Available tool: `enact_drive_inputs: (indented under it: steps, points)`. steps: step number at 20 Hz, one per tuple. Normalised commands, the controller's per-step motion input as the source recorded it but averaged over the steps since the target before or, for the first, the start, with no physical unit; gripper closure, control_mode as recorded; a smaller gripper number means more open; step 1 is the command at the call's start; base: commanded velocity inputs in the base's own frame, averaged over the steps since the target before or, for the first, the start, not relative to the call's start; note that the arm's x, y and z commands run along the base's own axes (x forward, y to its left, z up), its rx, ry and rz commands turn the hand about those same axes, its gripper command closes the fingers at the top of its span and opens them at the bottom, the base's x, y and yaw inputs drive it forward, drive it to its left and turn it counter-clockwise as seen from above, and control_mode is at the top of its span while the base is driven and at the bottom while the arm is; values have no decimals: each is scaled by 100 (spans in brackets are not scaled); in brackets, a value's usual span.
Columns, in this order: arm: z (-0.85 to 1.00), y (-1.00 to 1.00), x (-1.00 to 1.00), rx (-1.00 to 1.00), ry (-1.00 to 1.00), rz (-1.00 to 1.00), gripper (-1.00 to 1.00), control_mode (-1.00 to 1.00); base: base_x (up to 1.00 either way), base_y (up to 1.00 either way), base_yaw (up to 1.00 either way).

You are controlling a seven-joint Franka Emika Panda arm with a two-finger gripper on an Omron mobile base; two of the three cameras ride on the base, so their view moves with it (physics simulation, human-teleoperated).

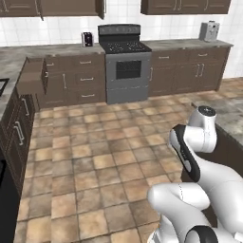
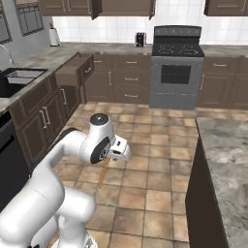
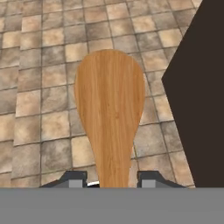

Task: Organize the utensils by type. Pick up the wooden spoons from the counter and place them in the open cabinet. Then pick up the metallic utensils from the counter and place them in the open drawer.

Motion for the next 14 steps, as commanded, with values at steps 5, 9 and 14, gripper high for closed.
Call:
enact_drive_inputs:
  steps: [5, 9, 14]
  points:
    - [0, 0, 0, 0, 0, 0, 100, 100, 100, 58, 1]
    - [0, 0, 0, 0, 0, 0, 100, 100, 100, 46, 6]
    - [0, 0, 0, 0, 0, 0, 100, 100, 100, 42, 2]
